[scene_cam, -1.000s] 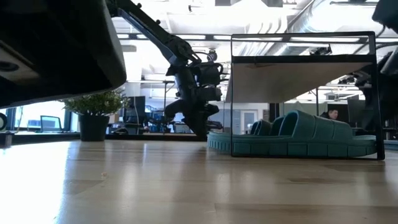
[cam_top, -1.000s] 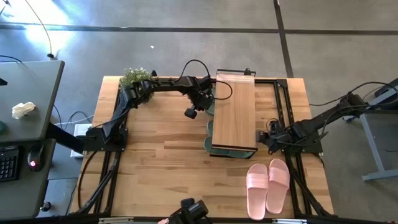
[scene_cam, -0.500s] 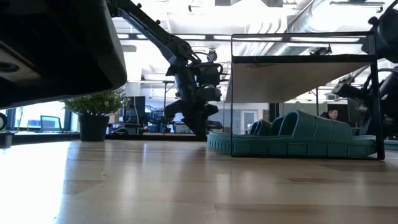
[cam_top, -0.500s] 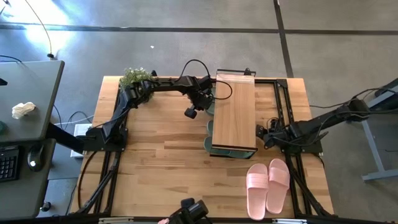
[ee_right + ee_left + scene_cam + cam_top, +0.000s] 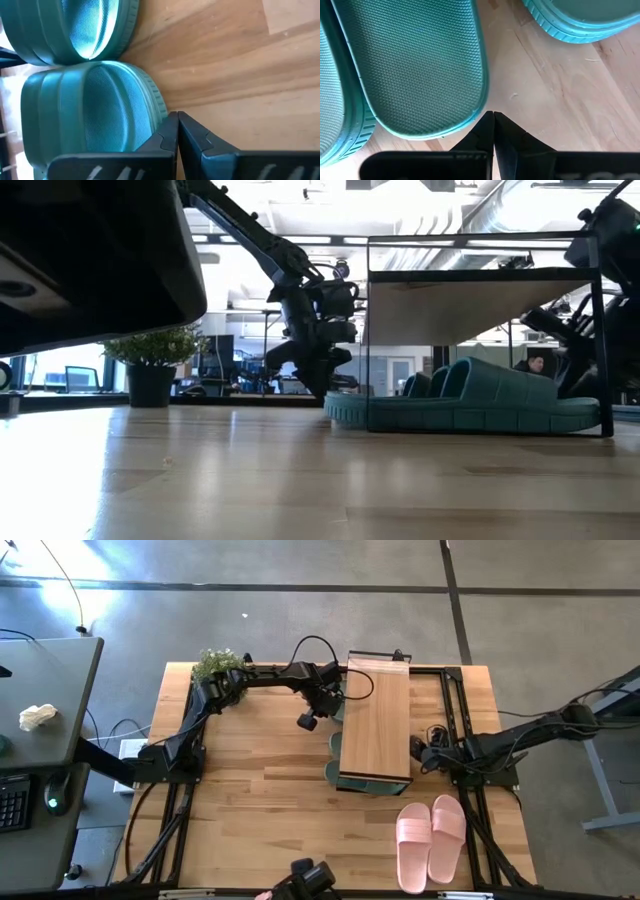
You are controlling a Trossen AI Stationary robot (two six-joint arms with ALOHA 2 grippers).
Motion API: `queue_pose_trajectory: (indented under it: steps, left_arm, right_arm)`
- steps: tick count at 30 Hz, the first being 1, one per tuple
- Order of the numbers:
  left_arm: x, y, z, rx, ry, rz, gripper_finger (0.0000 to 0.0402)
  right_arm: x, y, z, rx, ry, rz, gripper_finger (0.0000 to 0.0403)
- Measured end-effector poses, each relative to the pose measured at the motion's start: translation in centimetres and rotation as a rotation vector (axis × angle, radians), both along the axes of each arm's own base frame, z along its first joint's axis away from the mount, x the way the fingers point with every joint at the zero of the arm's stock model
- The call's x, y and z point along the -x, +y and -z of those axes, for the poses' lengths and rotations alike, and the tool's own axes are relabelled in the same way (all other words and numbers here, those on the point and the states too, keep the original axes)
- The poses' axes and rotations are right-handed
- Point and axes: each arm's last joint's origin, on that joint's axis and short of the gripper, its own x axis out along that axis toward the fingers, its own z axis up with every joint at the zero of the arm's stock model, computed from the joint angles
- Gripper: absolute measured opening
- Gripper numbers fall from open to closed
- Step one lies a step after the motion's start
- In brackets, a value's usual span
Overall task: Pick and place slides into the shelf
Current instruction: Adjust the green slides under the shelf, then put the pink slide on the shelf
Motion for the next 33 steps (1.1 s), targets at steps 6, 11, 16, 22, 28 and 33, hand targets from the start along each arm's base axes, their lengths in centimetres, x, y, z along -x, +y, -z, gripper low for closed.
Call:
queue_pose_trajectory:
  steps: [6, 11, 16, 22, 28, 33]
  left_arm:
    - [-0.1, 0.0, 0.0, -0.008, -0.009, 0.008, 0.0]
    - [-0.1, 0.1, 0.0, -0.008, -0.009, 0.009, 0.0]
    - [0.1, 0.1, 0.0, -0.04, 0.026, -0.022, 0.0]
    - [0.4, 0.1, 0.1, -0.045, 0.078, -0.036, 0.0]
    - [0.7, 0.0, 0.0, -0.025, 0.095, -0.071, 0.0]
    - [1.0, 0.1, -0.9, -0.025, 0.092, -0.121, 0.0]
  right_arm:
    - [-0.1, -0.2, 0.0, 0.004, -0.003, 0.009, 0.0]
    - [-0.1, -0.4, 0.0, 0.014, -0.002, 0.02, 0.0]
    - [0.1, -0.5, 0.1, 0.028, 0.024, 0.027, 0.0]
    - [0.4, -0.6, 0.2, 0.055, 0.05, 0.039, 0.0]
    - [0.5, -0.7, 0.2, 0.099, 0.069, 0.037, 0.0]
    - [0.4, -0.7, -1.5, 0.153, 0.144, 0.006, 0.0]
